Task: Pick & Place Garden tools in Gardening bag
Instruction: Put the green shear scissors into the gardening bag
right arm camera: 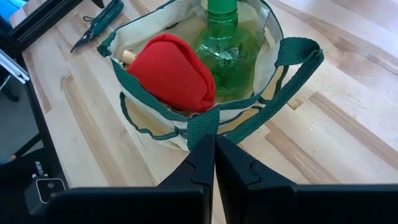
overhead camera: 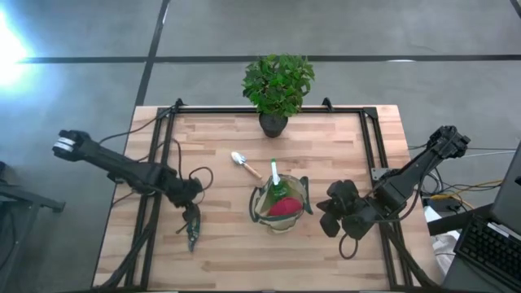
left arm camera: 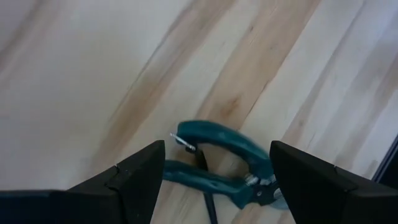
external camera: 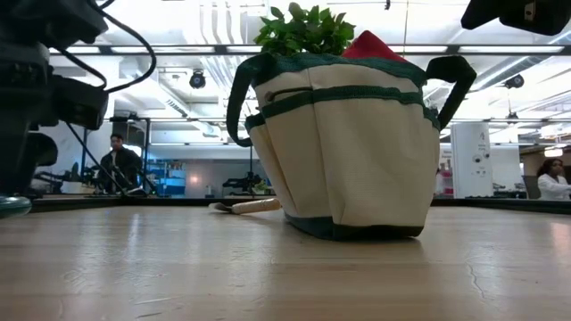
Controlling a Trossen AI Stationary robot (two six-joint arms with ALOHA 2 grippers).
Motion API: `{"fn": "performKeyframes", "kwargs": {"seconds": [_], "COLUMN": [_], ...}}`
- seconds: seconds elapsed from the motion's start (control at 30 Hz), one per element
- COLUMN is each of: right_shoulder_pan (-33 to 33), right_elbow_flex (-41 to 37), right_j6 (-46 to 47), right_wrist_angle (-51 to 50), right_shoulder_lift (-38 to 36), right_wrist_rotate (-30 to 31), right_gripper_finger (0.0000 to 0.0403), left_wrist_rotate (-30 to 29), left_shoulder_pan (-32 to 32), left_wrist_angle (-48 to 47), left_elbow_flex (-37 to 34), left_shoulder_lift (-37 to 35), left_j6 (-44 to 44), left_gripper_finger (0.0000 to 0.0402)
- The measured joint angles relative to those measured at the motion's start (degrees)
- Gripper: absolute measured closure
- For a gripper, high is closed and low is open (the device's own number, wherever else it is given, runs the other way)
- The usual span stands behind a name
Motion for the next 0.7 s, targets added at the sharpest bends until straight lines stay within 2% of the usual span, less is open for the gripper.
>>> {"fn": "performKeyframes", "kwargs": {"seconds": [0.57, 0.7], "right_shoulder_pan": [0.0, 0.0], "right_elbow_flex": [0.0, 0.0], "right_j6": [0.2, 0.2], "right_wrist_angle": [0.3, 0.3], "right_shoulder_lift": [0.0, 0.0], "right_wrist_rotate": [0.0, 0.0], "right_gripper_finger": [0.0394, 0.0394], "left_wrist_rotate": [0.6, 1.5], "left_shoulder_pan": [-4.9, -6.0], "left_wrist_angle": [5.9, 9.7], "left_elbow_flex": [0.0, 0.0], "left_shoulder_lift": [5.2, 6.0], "left_j6": [-3.9, -4.7], "left_gripper_finger": [0.011, 0.011]}}
